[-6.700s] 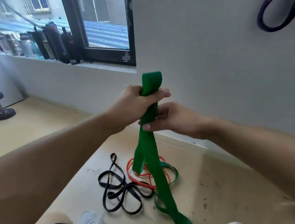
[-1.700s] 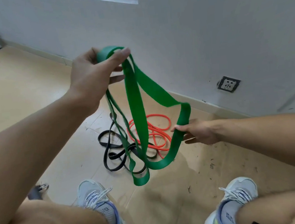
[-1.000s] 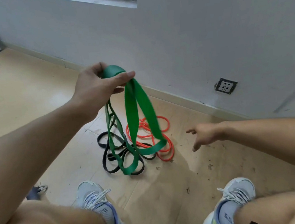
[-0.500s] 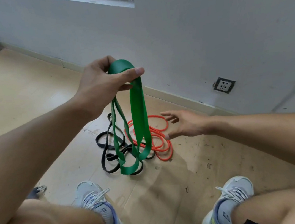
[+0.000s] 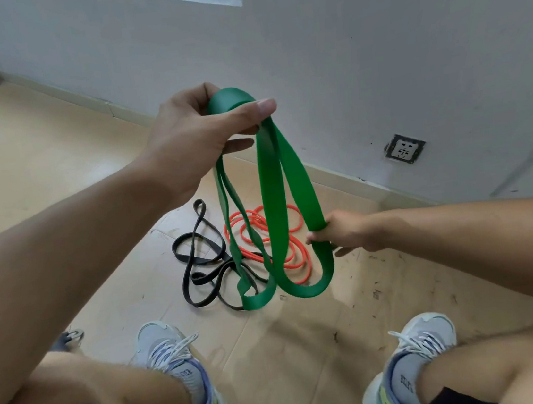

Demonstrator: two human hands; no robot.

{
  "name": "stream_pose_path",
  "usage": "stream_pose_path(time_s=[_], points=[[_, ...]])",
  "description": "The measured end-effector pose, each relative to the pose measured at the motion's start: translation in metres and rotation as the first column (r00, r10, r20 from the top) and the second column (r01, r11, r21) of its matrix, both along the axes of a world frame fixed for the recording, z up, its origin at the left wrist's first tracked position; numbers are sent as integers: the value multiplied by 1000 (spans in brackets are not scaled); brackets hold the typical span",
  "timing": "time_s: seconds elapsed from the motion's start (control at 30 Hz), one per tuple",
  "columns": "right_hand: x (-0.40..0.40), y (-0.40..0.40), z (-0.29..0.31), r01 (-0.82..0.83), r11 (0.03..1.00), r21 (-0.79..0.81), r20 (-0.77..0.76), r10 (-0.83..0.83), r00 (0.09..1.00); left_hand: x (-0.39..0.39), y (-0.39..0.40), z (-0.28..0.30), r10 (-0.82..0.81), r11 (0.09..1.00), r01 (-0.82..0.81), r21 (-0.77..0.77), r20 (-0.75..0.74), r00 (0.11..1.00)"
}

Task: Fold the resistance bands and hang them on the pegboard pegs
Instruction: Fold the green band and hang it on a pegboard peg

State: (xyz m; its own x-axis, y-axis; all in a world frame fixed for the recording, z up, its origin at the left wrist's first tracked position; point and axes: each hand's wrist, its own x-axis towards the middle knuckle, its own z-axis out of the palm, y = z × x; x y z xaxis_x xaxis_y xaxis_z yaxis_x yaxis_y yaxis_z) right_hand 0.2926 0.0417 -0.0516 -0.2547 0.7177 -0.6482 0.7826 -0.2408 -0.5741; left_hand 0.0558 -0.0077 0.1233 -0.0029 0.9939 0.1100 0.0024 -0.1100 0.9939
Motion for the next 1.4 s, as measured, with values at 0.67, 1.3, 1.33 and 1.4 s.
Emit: stream_pose_path(time_s=[0.67, 1.3, 1.33, 1.4], points=[[20, 6, 16, -263, 904, -339, 230, 350, 908, -32, 8, -17, 264, 963, -268, -38, -84, 961], [54, 16, 10, -71, 995, -68, 200, 84, 976, -36, 19, -11, 440, 897, -439, -47, 39, 897], [53, 16, 8, -62, 997, -47, 172, 69, 983, -38, 18, -12, 444, 896, -443, -40, 25, 896], [48, 14, 6, -77, 997, 2, 143, 76, 987, -39, 16, -13, 433, 901, -434, -23, -38, 900]])
